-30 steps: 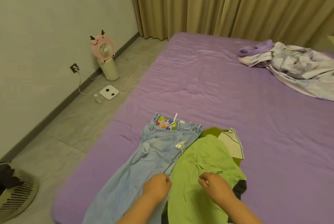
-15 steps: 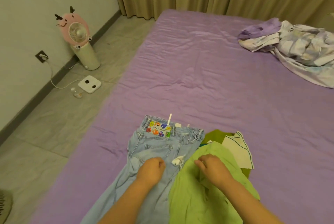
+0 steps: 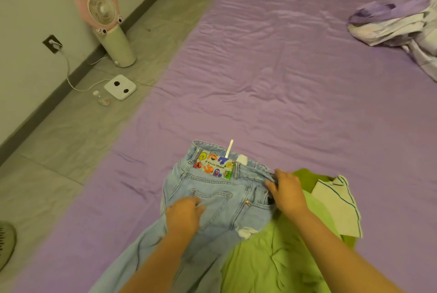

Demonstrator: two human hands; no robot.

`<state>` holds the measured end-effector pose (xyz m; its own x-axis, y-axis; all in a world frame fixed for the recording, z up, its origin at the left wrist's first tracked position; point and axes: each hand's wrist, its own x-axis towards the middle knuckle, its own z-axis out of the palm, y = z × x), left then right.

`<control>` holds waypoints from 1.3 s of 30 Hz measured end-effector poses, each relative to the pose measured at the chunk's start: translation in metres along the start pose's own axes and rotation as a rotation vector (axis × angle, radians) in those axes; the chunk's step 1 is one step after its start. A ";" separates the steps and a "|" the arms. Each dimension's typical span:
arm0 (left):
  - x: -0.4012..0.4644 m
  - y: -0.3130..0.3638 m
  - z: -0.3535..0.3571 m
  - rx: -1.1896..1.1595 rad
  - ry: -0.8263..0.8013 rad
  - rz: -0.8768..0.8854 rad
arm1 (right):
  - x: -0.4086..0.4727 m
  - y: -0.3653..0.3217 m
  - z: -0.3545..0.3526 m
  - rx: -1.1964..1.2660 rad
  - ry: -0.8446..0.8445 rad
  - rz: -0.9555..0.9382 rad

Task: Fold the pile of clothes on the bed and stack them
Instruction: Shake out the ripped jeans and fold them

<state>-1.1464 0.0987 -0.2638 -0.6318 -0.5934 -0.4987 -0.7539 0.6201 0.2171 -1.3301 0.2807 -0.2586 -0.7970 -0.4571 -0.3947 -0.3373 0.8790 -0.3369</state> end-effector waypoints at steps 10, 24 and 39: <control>-0.088 -0.009 -0.061 -0.904 0.219 -0.118 | -0.084 0.001 -0.079 0.537 0.073 -0.111; -0.254 -0.014 -0.226 -0.963 0.673 0.057 | -0.226 -0.084 -0.249 0.833 0.299 -0.478; -0.427 0.036 -0.313 -1.005 0.385 0.637 | -0.411 -0.204 -0.322 0.983 0.212 -0.798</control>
<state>-0.9600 0.2140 0.2196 -0.8184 -0.5486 0.1710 0.0082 0.2864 0.9581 -1.0948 0.3333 0.2471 -0.6405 -0.6983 0.3194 -0.3186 -0.1368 -0.9380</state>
